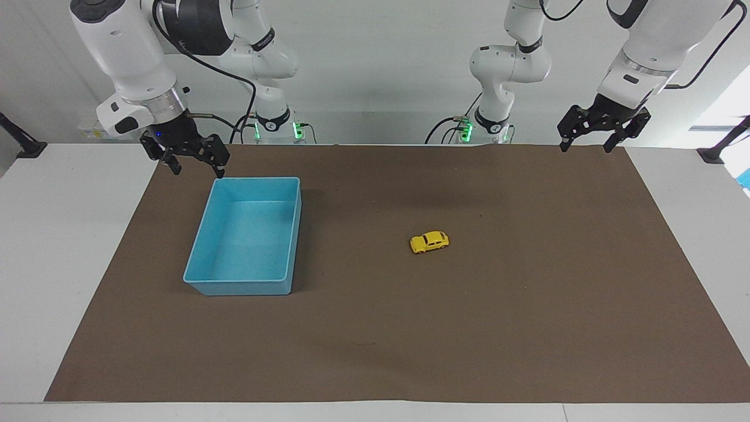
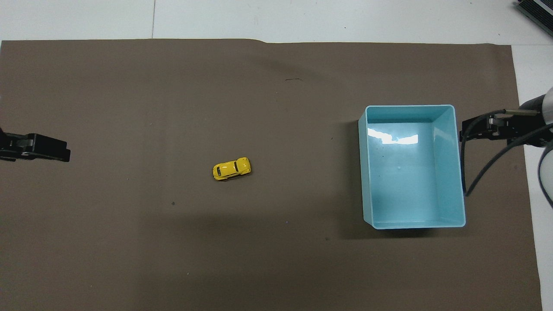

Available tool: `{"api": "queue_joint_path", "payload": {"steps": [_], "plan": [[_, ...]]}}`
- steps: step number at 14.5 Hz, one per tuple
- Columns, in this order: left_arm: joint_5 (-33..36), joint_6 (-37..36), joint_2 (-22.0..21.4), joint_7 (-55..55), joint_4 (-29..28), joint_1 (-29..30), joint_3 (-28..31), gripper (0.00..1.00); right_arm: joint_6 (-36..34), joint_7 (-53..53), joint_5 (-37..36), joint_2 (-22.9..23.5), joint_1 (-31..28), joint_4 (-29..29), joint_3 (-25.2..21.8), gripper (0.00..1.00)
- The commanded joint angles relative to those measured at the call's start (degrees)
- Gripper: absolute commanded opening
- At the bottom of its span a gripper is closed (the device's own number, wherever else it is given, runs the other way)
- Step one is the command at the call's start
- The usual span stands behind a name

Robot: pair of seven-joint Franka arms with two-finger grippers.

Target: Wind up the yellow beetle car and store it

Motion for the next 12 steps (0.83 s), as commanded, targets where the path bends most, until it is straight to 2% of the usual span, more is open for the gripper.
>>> {"api": "queue_joint_path", "payload": {"steps": [1,7,10,12], "plan": [[0.4,-0.1,-1.1,-0.7,-0.9,-0.2,-0.3,1.0,1.2,-0.5,0.2,-0.8,-0.6,-1.1,0.4,1.0],[0.4,0.1,-0.9,-4.3,-1.0,-0.9,-0.3,1.0,1.2,-0.5,0.2,-0.8,-0.6,-1.1,0.4,1.0],[0.1,0.1,-0.8,-16.6,-1.1,-0.9,-0.3,1.0,1.2,-0.5,0.2,-0.8,-0.6,-1.1,0.4,1.0],[-2.3,-0.2,-1.0,-31.3,-1.5,-0.9,-0.3,1.0,1.2,-0.5,0.2,-0.8,-0.6,-1.1,0.4,1.0]]}}
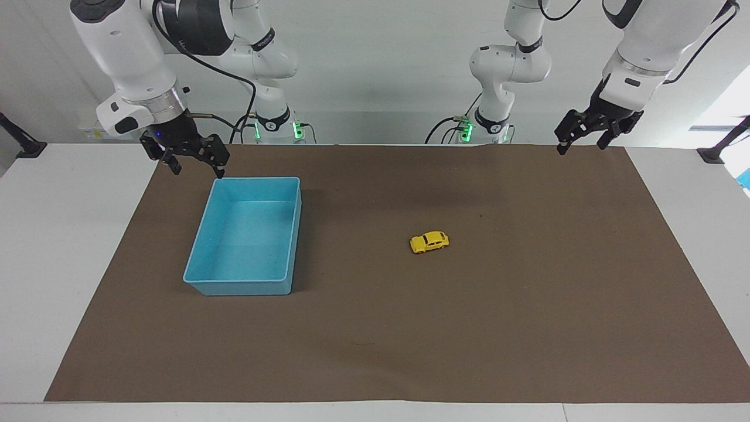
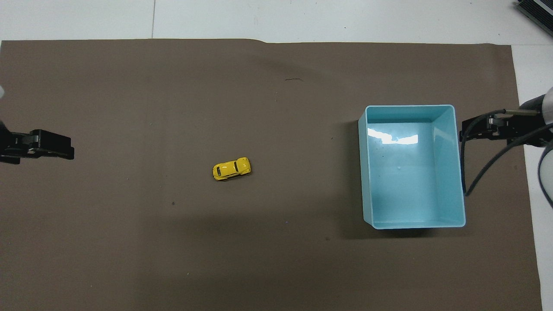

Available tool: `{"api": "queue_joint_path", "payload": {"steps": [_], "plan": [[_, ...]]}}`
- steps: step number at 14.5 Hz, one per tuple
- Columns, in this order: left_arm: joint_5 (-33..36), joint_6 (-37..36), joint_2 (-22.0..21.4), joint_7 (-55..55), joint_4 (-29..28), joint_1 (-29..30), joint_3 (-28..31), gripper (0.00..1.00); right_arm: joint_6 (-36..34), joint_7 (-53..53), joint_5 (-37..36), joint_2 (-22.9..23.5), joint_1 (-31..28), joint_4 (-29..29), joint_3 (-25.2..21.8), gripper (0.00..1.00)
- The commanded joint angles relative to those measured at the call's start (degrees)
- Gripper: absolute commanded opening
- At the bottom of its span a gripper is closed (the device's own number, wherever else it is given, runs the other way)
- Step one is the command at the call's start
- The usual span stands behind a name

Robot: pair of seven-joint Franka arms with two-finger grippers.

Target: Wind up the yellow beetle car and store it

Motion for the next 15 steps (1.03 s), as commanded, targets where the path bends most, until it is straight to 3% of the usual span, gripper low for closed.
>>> {"api": "queue_joint_path", "payload": {"steps": [1,5,8,11,15], "plan": [[-2.1,0.0,-1.1,-19.5,-1.6,-0.6,0.4,1.0,1.2,-0.6,0.2,-0.8,-0.5,-1.1,0.4,1.0],[-2.4,0.0,-1.0,-38.7,-1.5,-1.1,0.4,1.0,1.2,-0.6,0.2,-0.8,-0.6,-1.1,0.4,1.0],[-2.5,-0.2,-1.4,-61.3,-2.2,-1.5,0.1,1.0,1.2,-0.6,0.2,-0.8,-0.6,-1.1,0.4,1.0],[-2.5,1.2,-1.3,-75.4,-4.8,-2.0,-0.1,1.0,1.2,-0.6,0.2,-0.8,-0.6,-1.1,0.4,1.0],[-2.5,9.0,-0.3,-87.3,-10.4,-6.5,-0.1,1.0,1.2,-0.5,0.2,-0.8,-0.6,-1.1,0.4,1.0]]}}
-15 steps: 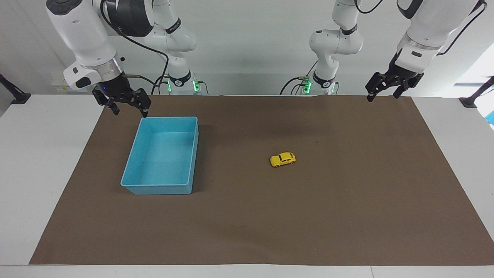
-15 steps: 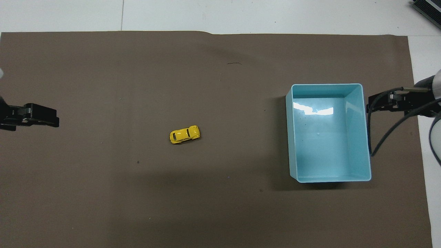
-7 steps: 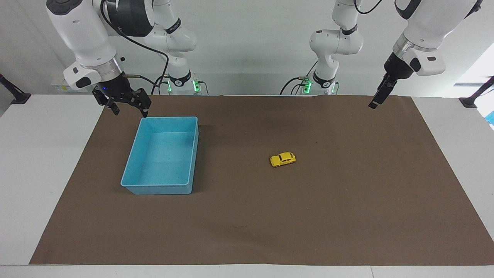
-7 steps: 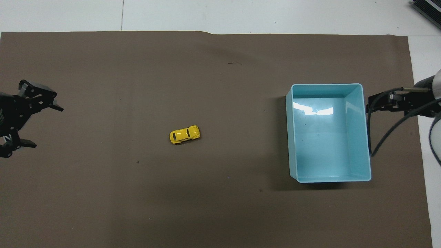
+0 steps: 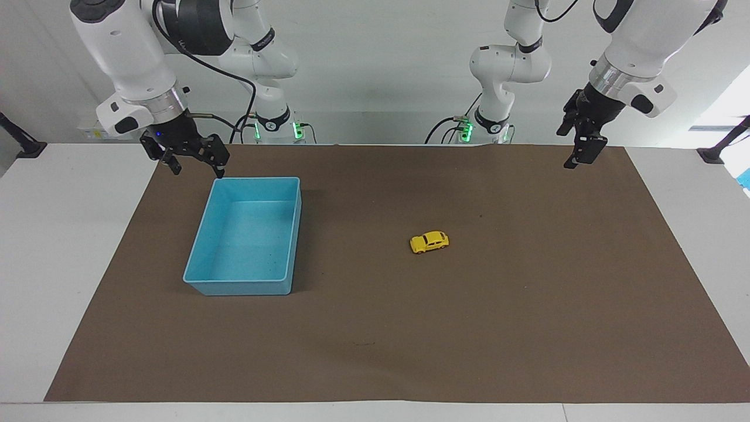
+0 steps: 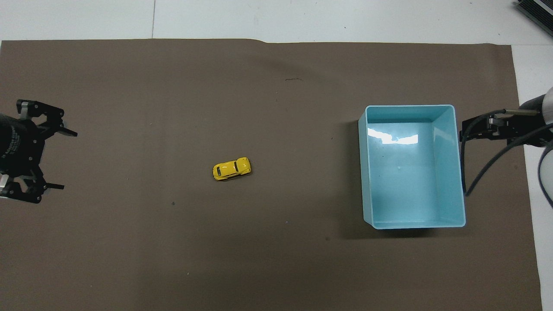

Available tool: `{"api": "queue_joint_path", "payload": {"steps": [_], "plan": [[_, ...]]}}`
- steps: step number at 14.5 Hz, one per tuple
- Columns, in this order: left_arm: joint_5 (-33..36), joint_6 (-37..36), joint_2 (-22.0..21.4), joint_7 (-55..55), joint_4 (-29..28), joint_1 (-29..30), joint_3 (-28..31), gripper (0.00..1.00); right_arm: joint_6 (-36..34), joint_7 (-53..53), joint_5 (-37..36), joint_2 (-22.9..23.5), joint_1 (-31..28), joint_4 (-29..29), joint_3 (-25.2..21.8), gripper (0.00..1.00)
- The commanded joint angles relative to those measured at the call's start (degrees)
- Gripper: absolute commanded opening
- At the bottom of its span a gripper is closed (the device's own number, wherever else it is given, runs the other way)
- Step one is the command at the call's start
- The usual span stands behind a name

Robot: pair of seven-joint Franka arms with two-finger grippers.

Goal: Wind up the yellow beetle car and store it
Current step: 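Reach the left gripper down onto the yellow beetle car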

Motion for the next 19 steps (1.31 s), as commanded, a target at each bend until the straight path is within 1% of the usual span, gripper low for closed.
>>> {"api": "queue_joint_path", "payload": {"steps": [1,2,3,5,9,11,12,15,17,19], "plan": [[-0.3,6.7,-0.5,-8.5,-5.4,-4.5,0.8,1.0,1.2,-0.5,0.2,-0.8,-0.6,-1.1,0.4,1.0],[-0.5,8.5,-0.4,-9.9,-6.4,-5.6,0.8,1.0,1.2,-0.5,0.2,-0.8,-0.5,-1.1,0.4,1.0],[-2.2,10.7,-0.1,-12.0,-7.2,-7.2,0.8,1.0,1.2,-0.5,0.2,-0.8,-0.5,-1.1,0.4,1.0],[-2.9,16.1,1.8,-16.8,-8.7,-10.6,0.8,1.0,1.2,-0.6,0.2,-0.8,-0.6,-1.1,0.4,1.0],[-3.1,22.0,7.6,-18.9,-9.2,-16.4,0.8,1.0,1.2,-0.5,0.2,-0.8,-0.6,-1.1,0.4,1.0],[-3.5,27.5,12.9,-21.1,-9.0,-20.0,0.8,1.0,1.2,-0.5,0.2,-0.8,-0.5,-1.1,0.4,1.0],[-3.5,30.0,14.7,-22.0,-9.2,-21.1,0.8,1.0,1.2,-0.5,0.2,-0.8,-0.6,-1.1,0.4,1.0],[-3.5,34.6,17.3,-24.1,-11.1,-22.1,0.8,1.0,1.2,-0.5,0.2,-0.8,-0.6,-1.1,0.4,1.0],[-3.5,36.2,17.5,-24.0,-12.9,-21.3,1.0,1.0,1.2,-0.6,0.2,-0.8,-0.5,-1.1,0.4,1.0],[-3.5,36.1,17.5,-24.2,-13.8,-20.3,1.2,1.0,1.2,-0.5,0.2,-0.8,-0.6,-1.1,0.4,1.0]]}}
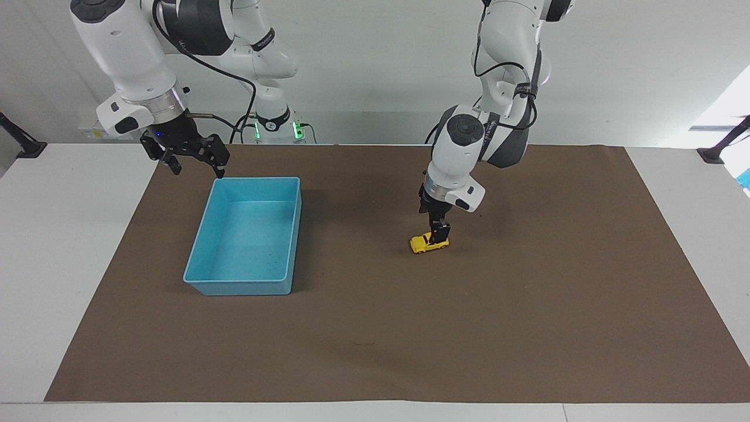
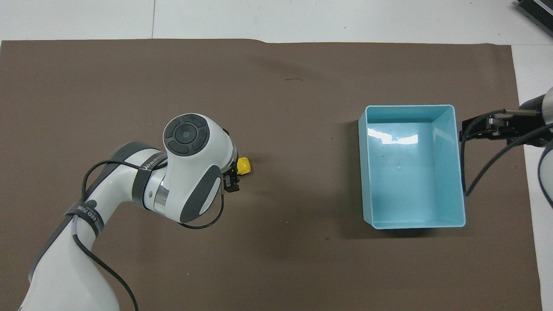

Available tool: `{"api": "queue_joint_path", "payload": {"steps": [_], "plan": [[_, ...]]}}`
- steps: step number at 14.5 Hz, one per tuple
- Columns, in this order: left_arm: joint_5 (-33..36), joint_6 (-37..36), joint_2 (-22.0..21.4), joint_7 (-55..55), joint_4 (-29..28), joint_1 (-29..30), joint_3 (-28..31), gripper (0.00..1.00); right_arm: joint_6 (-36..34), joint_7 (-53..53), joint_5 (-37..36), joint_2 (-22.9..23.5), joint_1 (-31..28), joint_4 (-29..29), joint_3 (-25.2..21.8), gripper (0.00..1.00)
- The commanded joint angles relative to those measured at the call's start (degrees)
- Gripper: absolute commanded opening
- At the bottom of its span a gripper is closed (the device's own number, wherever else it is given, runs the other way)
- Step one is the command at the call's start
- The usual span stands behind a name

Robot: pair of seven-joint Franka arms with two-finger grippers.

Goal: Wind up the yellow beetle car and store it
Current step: 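Reach the left gripper down onto the yellow beetle car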

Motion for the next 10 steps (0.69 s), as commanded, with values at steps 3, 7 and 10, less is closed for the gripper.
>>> {"api": "queue_joint_path", "payload": {"steps": [3,7,10], "plan": [[-0.7,1.2,-1.6,-4.5,-4.0,0.4,0.5,1.0,1.2,-0.5,0.2,-0.8,-0.6,-1.1,0.4,1.0],[-0.2,3.7,0.2,-8.7,-4.2,0.8,0.7,1.0,1.2,-0.5,0.2,-0.8,-0.6,-1.1,0.4,1.0],[0.4,6.1,3.2,-14.7,-3.9,-0.7,0.7,1.0,1.2,-0.5,0.2,-0.8,-0.6,-1.1,0.4,1.0]]}}
